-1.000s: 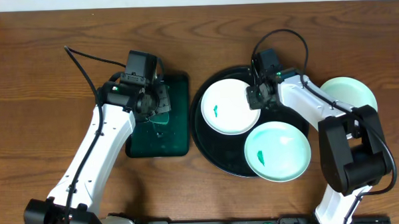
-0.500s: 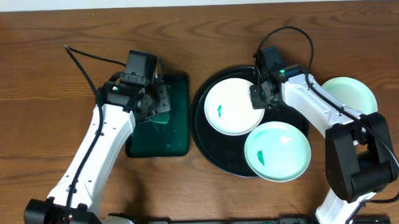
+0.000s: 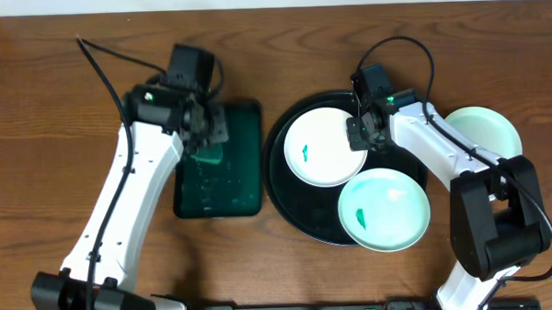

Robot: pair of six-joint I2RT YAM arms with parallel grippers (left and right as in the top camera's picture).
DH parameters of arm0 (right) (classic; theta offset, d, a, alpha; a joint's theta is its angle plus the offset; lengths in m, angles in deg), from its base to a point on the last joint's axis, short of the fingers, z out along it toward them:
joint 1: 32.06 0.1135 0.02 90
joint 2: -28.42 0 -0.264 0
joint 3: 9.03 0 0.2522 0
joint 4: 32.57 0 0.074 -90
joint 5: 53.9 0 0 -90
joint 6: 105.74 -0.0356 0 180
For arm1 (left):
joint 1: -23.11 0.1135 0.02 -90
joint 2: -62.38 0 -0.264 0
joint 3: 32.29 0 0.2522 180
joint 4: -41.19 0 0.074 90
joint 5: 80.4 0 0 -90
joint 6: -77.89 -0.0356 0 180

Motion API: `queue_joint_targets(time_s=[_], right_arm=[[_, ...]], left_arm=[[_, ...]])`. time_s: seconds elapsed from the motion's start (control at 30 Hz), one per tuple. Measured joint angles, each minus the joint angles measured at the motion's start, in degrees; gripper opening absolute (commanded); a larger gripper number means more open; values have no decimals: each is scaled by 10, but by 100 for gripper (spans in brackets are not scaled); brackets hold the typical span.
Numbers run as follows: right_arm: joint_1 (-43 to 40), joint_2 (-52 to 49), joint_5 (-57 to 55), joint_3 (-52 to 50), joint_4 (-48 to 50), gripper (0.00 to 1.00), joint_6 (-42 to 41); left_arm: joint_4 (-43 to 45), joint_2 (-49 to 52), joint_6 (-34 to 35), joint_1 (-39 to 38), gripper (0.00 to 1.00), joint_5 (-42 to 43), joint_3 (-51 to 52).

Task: Clean dirty plates on tray and stack at the side
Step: 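Lift the green sponge up out of the green tray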

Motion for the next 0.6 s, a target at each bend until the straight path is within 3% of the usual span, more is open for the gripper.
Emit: queue_joint_targets(time_s=[0.53, 0.6], right_arm=[[0, 0, 19, 0, -31, 2, -34], [0, 0, 24, 0, -23, 8, -36]], left_arm=[[14, 114, 0, -38, 7, -6, -15], [16, 116, 0, -38, 7, -6, -15]])
